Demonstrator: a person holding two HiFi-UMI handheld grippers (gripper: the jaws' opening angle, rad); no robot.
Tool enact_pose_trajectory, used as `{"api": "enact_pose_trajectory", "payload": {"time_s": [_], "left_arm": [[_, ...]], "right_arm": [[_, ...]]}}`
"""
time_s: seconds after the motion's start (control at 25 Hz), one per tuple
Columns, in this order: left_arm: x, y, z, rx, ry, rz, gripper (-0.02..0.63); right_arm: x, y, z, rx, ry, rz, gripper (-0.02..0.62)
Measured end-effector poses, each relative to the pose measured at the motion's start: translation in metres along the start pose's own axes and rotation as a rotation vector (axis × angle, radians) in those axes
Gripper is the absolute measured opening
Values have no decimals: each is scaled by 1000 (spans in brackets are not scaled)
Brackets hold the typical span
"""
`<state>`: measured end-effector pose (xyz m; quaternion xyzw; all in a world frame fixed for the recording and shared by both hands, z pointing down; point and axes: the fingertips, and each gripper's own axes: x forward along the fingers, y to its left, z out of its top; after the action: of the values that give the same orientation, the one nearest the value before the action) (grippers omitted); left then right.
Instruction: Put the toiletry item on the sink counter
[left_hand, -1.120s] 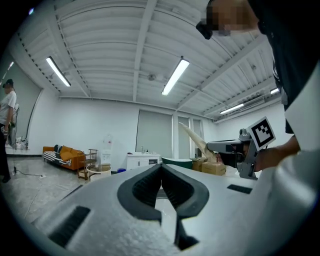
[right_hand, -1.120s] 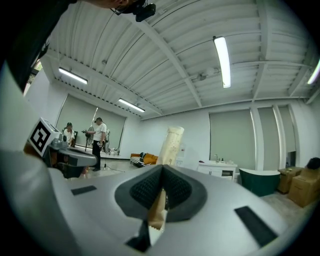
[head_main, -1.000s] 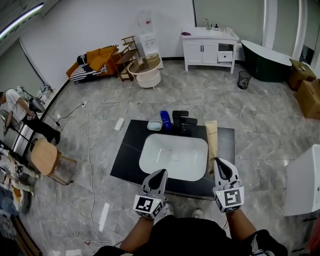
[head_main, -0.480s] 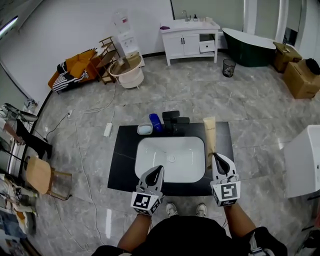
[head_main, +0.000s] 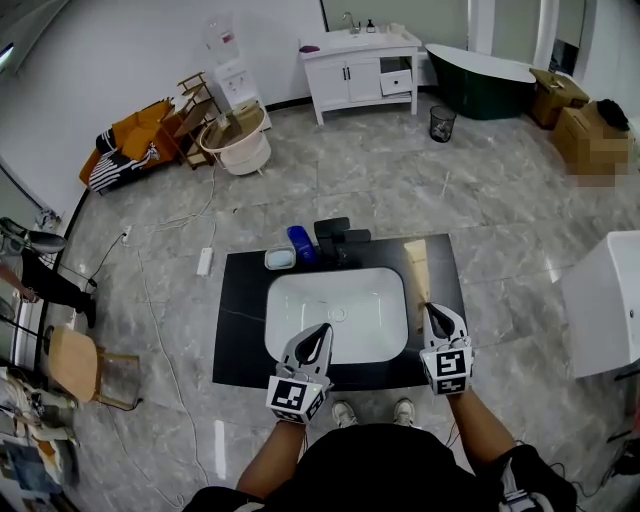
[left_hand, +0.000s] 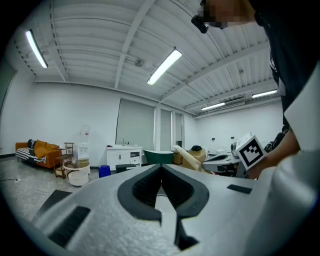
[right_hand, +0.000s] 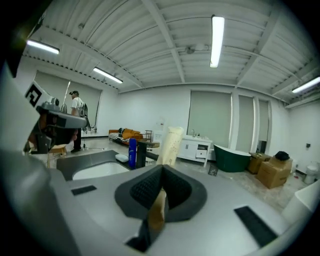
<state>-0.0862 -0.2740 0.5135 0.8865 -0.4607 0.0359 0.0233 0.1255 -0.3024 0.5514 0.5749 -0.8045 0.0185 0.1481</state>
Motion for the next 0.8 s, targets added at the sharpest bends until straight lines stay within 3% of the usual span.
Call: {"api": "enact_pose_trajectory", "payload": {"time_s": [0.52, 0.8], "left_arm": [[3, 2, -4, -18, 1, -7, 9], [-5, 5, -7, -25, 10, 9, 9]], "right_arm": [[35, -18, -112, 49, 275, -63, 8], [45, -12, -151, 30, 426, -44, 8]]}}
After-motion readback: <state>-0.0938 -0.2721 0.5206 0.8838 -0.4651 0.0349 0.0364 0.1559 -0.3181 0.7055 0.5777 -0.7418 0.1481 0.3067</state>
